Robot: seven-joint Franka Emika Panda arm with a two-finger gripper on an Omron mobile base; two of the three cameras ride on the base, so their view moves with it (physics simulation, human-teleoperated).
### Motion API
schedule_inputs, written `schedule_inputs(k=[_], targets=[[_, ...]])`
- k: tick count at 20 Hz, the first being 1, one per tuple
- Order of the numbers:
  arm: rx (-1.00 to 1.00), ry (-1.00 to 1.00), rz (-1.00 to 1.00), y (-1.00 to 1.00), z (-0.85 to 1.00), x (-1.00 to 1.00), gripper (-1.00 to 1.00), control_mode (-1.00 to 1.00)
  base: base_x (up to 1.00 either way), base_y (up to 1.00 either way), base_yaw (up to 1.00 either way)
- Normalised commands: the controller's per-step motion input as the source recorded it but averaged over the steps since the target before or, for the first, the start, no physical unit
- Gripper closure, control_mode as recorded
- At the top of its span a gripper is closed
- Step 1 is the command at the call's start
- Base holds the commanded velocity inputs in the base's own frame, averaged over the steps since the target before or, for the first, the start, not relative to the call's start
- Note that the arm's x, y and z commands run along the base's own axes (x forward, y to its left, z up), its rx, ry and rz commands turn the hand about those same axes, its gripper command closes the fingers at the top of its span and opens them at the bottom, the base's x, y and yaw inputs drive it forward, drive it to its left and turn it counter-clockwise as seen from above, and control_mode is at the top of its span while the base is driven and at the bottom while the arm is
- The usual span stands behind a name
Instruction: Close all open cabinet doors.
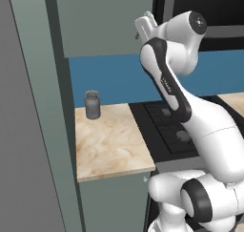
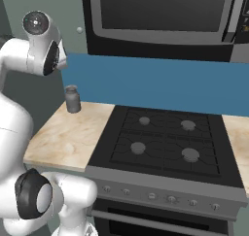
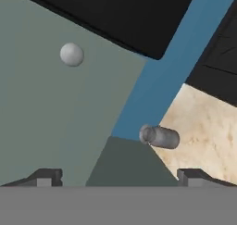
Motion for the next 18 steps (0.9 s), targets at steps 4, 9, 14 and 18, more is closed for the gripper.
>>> schedule_inputs(k=[4, 9, 14, 18], targets=[[-0.33, 0.01, 0.08, -0.18, -0.28, -0.48, -1.00, -1.00, 0.00, 0.00, 0.00], [-0.29, -0.02, 0.23, -0.35, -0.22, -0.41, -1.00, -1.00, 0.00, 0.00, 0.00], [-0.27, -0.02, 0.14, -0.37, -0.19, -0.41, -1.00, -1.00, 0.00, 0.00, 0.00], [-0.22, 0.00, 0.13, -0.36, -0.26, -0.39, -1.00, -1.00, 0.00, 0.00, 0.00]])
